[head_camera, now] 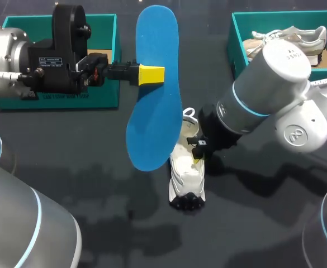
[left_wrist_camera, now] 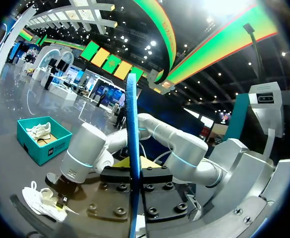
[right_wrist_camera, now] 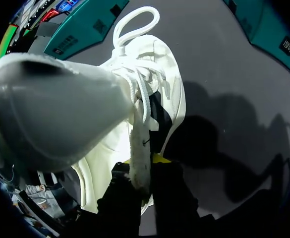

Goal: Take the shoe out of the shoebox, open the shoe tongue, remove and reinsert the insole, then place the shoe into the shoebox

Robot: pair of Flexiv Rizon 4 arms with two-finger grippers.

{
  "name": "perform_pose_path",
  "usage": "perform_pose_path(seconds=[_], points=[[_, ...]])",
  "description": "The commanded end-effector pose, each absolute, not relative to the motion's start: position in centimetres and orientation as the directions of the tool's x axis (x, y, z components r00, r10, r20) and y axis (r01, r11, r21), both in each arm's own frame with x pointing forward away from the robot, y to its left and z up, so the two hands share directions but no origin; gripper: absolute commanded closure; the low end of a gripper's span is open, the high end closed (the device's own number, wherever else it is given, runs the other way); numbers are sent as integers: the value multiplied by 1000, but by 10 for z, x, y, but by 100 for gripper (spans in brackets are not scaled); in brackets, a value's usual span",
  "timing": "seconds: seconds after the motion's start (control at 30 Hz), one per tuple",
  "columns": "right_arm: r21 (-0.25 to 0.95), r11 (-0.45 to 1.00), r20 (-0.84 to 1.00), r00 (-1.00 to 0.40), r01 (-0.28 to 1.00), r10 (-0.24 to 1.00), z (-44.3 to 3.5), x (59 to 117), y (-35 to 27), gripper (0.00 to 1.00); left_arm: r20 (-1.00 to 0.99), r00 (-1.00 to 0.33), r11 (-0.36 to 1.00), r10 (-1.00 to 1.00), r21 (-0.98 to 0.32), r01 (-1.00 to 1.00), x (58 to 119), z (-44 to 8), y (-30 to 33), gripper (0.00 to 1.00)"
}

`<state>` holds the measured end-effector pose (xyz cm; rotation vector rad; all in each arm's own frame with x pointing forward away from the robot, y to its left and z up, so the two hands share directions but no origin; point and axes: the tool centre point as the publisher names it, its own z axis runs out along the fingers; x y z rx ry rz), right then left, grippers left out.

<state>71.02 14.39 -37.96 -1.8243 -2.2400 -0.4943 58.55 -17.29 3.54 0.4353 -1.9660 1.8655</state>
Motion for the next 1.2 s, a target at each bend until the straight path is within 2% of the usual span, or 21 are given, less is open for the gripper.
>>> perform_pose_path(seconds=[0.03,0.43,0.53,0.57,0.6,1.03,1.2], points=[[126,176,378,-212,976,901,-383,709,145,100,484,-874,63,45,-874,-481,585,35,-174,100],[122,154,410,-191,981,892,-391,702,146,100,484,-874,63,45,-874,-481,585,35,-174,100],[124,144,417,-184,982,890,-390,699,147,41,484,-874,63,45,-874,-481,585,35,-174,100],[127,141,418,-182,982,890,-388,698,148,4,484,-874,63,45,-874,-481,585,35,-174,100],[130,138,419,-180,982,890,-386,697,148,0,484,-874,63,45,-874,-481,585,35,-174,100],[132,90,493,-144,987,858,-311,687,132,0,484,-874,63,45,-874,-481,585,35,-174,100],[26,37,634,-45,999,772,-291,694,119,0,484,-874,63,45,-874,-481,585,35,-174,100]])
